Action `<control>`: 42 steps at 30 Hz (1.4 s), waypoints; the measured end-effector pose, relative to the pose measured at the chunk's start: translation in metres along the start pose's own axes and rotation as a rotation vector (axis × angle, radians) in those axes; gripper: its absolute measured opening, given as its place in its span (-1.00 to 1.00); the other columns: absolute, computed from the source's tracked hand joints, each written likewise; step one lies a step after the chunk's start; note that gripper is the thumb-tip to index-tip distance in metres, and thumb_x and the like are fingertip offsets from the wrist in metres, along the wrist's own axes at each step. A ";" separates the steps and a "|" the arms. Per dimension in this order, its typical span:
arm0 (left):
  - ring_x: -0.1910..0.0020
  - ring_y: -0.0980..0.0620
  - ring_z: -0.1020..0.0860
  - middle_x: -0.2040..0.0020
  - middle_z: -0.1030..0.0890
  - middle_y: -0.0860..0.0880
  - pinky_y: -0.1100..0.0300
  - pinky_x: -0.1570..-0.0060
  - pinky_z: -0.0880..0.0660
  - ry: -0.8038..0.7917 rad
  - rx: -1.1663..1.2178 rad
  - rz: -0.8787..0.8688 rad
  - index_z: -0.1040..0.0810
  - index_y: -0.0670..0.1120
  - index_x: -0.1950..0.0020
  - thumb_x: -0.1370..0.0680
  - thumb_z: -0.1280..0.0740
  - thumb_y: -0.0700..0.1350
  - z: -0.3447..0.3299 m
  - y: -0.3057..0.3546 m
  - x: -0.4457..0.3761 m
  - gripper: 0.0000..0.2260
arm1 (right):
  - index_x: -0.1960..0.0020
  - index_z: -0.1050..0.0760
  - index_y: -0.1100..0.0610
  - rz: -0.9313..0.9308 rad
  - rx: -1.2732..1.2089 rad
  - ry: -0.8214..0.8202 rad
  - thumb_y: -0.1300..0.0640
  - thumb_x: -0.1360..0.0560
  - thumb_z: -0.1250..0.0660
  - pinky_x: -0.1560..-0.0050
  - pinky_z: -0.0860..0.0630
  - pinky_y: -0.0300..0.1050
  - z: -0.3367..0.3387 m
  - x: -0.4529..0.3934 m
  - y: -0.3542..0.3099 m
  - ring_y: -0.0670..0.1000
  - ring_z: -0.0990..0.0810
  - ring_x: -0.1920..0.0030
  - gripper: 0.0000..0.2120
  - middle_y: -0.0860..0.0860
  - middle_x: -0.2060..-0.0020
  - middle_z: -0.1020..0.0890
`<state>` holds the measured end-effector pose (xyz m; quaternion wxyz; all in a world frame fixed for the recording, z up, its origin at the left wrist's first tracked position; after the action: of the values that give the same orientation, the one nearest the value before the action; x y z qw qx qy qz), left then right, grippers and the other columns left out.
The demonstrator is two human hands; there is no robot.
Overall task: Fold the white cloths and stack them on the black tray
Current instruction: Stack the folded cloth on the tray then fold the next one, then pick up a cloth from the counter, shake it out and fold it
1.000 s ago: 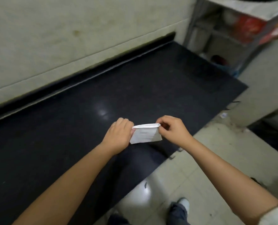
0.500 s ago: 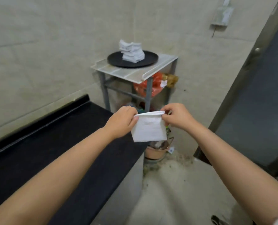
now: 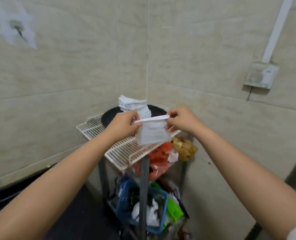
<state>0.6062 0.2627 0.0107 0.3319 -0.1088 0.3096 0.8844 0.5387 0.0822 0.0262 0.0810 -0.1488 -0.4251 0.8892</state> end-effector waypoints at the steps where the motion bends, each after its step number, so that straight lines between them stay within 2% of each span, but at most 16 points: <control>1: 0.26 -0.03 -0.53 0.27 -0.60 -0.08 0.24 0.28 -0.42 0.025 -0.030 0.019 -0.46 -0.08 0.13 -0.53 -0.31 -0.13 0.001 0.000 -0.019 -0.94 | 0.35 -0.42 0.15 0.016 -0.016 -0.011 0.41 -0.44 -0.15 0.40 -0.58 -0.26 0.006 -0.023 0.000 -0.14 -0.57 0.52 -0.73 0.07 0.44 -0.55; 4: 0.09 -0.11 -0.57 0.06 -0.66 -0.17 0.12 0.09 -0.46 0.102 -0.077 0.092 -0.57 -0.17 -0.05 -0.54 -0.29 -0.16 0.002 -0.004 -0.075 -0.86 | 0.37 -0.39 0.15 0.069 -0.060 -0.033 0.41 -0.42 -0.20 0.31 -0.60 -0.23 0.018 -0.096 0.002 -0.10 -0.58 0.48 -0.74 0.08 0.44 -0.54; 6: -0.01 -0.16 -0.58 -0.01 -0.64 -0.20 0.10 0.00 -0.45 0.178 -0.098 0.158 -0.59 -0.21 -0.08 -0.53 -0.29 -0.20 0.003 -0.011 -0.110 -0.82 | 0.38 -0.44 0.13 0.160 -0.007 -0.042 0.40 -0.37 -0.27 0.15 -0.60 -0.07 0.019 -0.144 0.002 0.03 -0.58 0.31 -0.77 0.10 0.39 -0.55; 7: -0.02 -0.16 -0.58 -0.01 -0.64 -0.20 0.11 0.01 -0.45 0.216 -0.107 0.200 -0.59 -0.20 -0.07 -0.52 -0.30 -0.21 0.002 -0.015 -0.126 -0.83 | 0.32 -0.50 0.13 0.217 0.023 -0.048 0.38 -0.35 -0.30 0.13 -0.55 -0.10 0.016 -0.167 0.002 0.04 -0.56 0.23 -0.81 0.10 0.33 -0.56; 10: 0.04 -0.16 -0.59 0.07 -0.64 -0.19 0.10 0.04 -0.46 0.338 -0.121 0.301 -0.59 -0.21 -0.03 -0.49 -0.29 -0.25 -0.002 -0.033 -0.174 -0.85 | -0.01 -0.59 0.20 0.385 0.034 -0.083 0.36 -0.38 -0.29 0.29 -0.33 -0.51 0.004 -0.236 0.005 -0.03 -0.49 0.12 -0.76 0.08 0.15 -0.60; 12: 0.10 -0.12 -0.55 0.12 -0.59 -0.18 0.11 0.09 -0.42 0.408 -0.167 0.356 -0.58 -0.26 -0.05 -0.50 -0.27 -0.28 -0.008 -0.044 -0.202 -0.82 | 0.00 -0.61 0.22 0.477 0.048 -0.096 0.34 -0.39 -0.29 0.35 -0.26 -0.51 -0.008 -0.279 0.008 0.00 -0.51 0.12 -0.77 0.14 0.13 -0.65; 14: 0.02 -0.13 -0.52 0.02 -0.57 -0.20 0.18 0.06 -0.35 0.469 -0.224 0.393 -0.56 -0.26 -0.11 -0.50 -0.27 -0.29 -0.017 -0.055 -0.225 -0.79 | 0.07 -0.62 0.25 0.519 0.061 -0.121 0.33 -0.40 -0.27 0.39 -0.24 -0.43 -0.021 -0.316 0.014 0.06 -0.52 0.14 -0.82 0.18 0.20 -0.63; 17: -0.12 -0.15 -0.52 -0.19 -0.53 -0.20 0.25 -0.03 -0.32 0.387 -0.264 0.495 -0.52 -0.24 -0.22 -0.53 -0.27 -0.26 -0.040 -0.075 -0.242 -0.73 | 0.07 -0.61 0.29 0.523 0.131 -0.254 0.32 -0.43 -0.24 0.34 -0.20 -0.19 -0.047 -0.348 0.038 0.16 -0.57 0.03 -0.82 0.24 0.12 -0.64; 20: -0.12 -0.12 -0.52 -0.23 -0.52 -0.17 0.29 0.00 -0.32 0.220 -0.288 0.579 -0.50 -0.21 -0.26 -0.54 -0.28 -0.22 -0.067 -0.088 -0.233 -0.71 | 0.02 -0.62 0.25 0.538 0.219 -0.466 0.30 -0.45 -0.23 0.34 -0.25 -0.23 -0.066 -0.356 0.068 0.16 -0.58 -0.03 -0.79 0.22 0.04 -0.66; 22: -0.05 -0.07 -0.53 -0.20 -0.53 -0.15 0.38 0.10 -0.29 0.187 -0.278 0.590 -0.51 -0.20 -0.25 -0.54 -0.29 -0.20 -0.075 -0.087 -0.223 -0.72 | 0.05 -0.62 0.23 0.543 0.186 -0.547 0.32 -0.44 -0.23 0.25 -0.35 -0.20 -0.067 -0.356 0.080 0.13 -0.60 0.01 -0.79 0.18 0.08 -0.67; 26: 0.09 0.10 -0.44 -0.17 -0.55 -0.10 0.47 0.16 -0.24 0.200 -0.304 0.569 -0.52 -0.17 -0.24 -0.56 -0.28 -0.15 -0.078 -0.075 -0.209 -0.73 | 0.08 -0.61 0.19 0.551 0.156 -0.586 0.30 -0.42 -0.27 0.25 -0.38 -0.27 -0.055 -0.353 0.090 0.01 -0.54 0.13 -0.83 0.03 0.21 -0.59; 28: -0.02 0.03 -0.50 -0.23 -0.51 -0.06 0.41 0.14 -0.26 0.149 -0.368 0.553 -0.45 -0.12 -0.31 -0.56 -0.26 -0.13 -0.081 -0.067 -0.205 -0.69 | 0.05 -0.59 0.09 0.554 0.241 -0.643 0.26 -0.41 -0.32 0.20 -0.40 -0.26 -0.050 -0.353 0.092 0.02 -0.56 0.07 -0.84 0.01 0.18 -0.58; 30: -0.16 -0.06 -0.49 -0.28 -0.47 -0.05 0.25 -0.03 -0.36 0.132 -0.416 0.589 -0.40 -0.08 -0.35 -0.56 -0.24 -0.10 -0.078 -0.059 -0.192 -0.65 | -0.09 -0.53 0.07 0.584 0.408 -0.668 0.20 -0.42 -0.34 0.02 -0.43 -0.15 -0.049 -0.344 0.084 0.09 -0.56 -0.10 -0.75 0.07 0.02 -0.60; 32: -0.22 -0.12 -0.47 -0.29 -0.45 -0.08 0.10 -0.13 -0.42 0.159 -0.466 0.670 -0.40 -0.10 -0.33 -0.56 -0.22 -0.08 -0.068 -0.051 -0.169 -0.66 | -0.25 -0.45 0.13 0.620 0.485 -0.544 0.14 -0.45 -0.30 -0.15 -0.44 -0.05 -0.050 -0.324 0.064 0.14 -0.49 -0.22 -0.63 0.12 -0.21 -0.54; 35: -0.27 -0.16 -0.44 -0.32 -0.43 -0.15 0.04 -0.21 -0.41 0.204 -0.582 0.810 -0.40 -0.14 -0.33 -0.58 -0.20 -0.03 -0.042 -0.035 -0.107 -0.65 | -0.20 -0.47 0.18 0.719 0.451 -0.372 0.12 -0.48 -0.23 -0.11 -0.46 0.02 -0.062 -0.264 0.021 0.22 -0.50 -0.17 -0.68 0.19 -0.17 -0.55; 42: -0.30 -0.16 -0.40 -0.30 -0.45 -0.13 -0.02 -0.19 -0.40 0.292 -0.937 1.285 -0.37 -0.09 -0.34 -0.58 -0.15 0.11 0.049 0.050 0.146 -0.59 | -0.34 -0.35 0.15 1.155 0.239 -0.708 0.04 -0.49 -0.22 -0.27 -0.42 0.03 -0.136 -0.021 -0.096 0.19 -0.42 -0.30 -0.56 0.17 -0.31 -0.45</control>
<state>0.4636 0.3394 0.0153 -0.3652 -0.1519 -0.0512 0.9170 0.6051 0.2362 0.0247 -0.5339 -0.0422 -0.1776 0.8256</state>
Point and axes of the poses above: each hand's wrist, its own x-axis away from the middle knuckle, its own z-axis out of the back of the hand, y = z × x, the point moved 1 cm from there along -x, towards the middle knuckle
